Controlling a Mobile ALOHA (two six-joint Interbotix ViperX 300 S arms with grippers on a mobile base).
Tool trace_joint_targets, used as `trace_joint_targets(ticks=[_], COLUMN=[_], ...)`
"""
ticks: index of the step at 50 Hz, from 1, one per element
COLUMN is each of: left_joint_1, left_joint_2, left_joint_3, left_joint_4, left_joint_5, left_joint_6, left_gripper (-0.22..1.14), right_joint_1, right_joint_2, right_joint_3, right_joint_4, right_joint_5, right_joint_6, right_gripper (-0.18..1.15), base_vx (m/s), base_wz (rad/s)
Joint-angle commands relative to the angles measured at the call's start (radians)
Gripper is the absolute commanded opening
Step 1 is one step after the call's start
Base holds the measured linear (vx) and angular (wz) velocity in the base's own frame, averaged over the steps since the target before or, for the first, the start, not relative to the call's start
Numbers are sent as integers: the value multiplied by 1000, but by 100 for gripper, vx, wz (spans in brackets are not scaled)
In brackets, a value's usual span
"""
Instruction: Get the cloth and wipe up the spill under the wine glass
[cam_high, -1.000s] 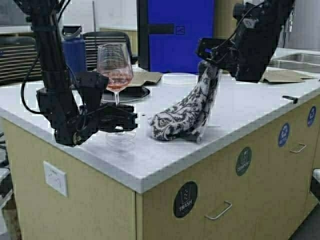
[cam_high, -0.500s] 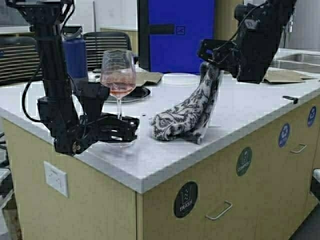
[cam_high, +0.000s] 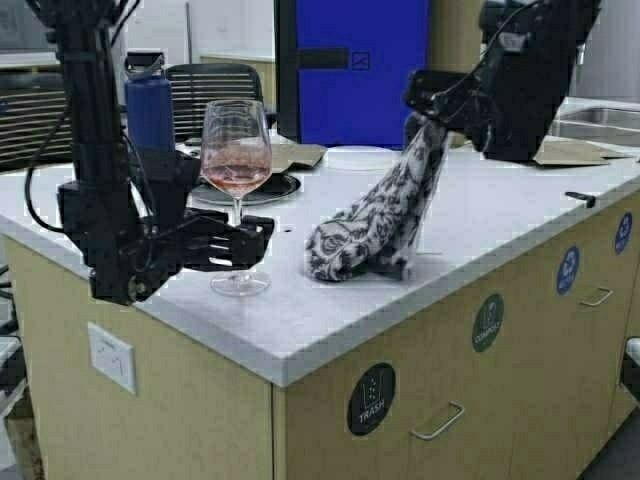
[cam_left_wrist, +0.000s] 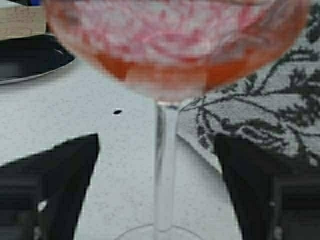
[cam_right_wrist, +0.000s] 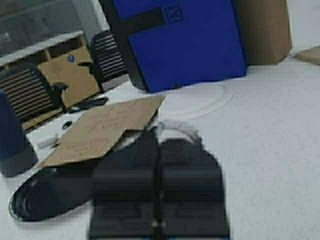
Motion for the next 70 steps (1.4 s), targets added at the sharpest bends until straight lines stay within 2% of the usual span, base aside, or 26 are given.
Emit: trace_joint_targets(ticks=[1, 15, 24, 32, 43, 49, 57, 70], left_joint_1=[-2, -2, -6, -29, -29, -29, -29, -29], left_joint_2=[-80, -161, -170, -258, -472, -624, -853, -1178], left_joint_3=[77, 288, 373, 483, 594, 597, 549, 397], left_joint_4=[-14, -26, -21, -29, -104, -112, -118, -118], left_joint_5=[-58, -106, -130, -112, -3, 115, 368, 810], left_joint_6=[20, 54, 41, 31, 18, 8, 5, 6], left_gripper=[100, 100, 100, 100, 100, 100, 100, 100], right_joint_1=[-40, -61, -60, -58, -58, -58, -58, -58], right_joint_2=[-91, -179, -192, -258, -433, -537, -640, -736], right_joint_3=[20, 155, 235, 298, 324, 290, 216, 129], right_joint_4=[3, 0, 0, -3, -58, -107, -147, -164], right_joint_5=[-18, -18, -18, -5, 258, 422, 644, 862], right_joint_6=[-3, -58, -77, -80, -87, -106, -149, -206], right_gripper=[7, 7, 7, 7, 7, 7, 7, 7], base_vx=[0, 0, 0, 0, 0, 0, 0, 0], base_wz=[0, 0, 0, 0, 0, 0, 0, 0])
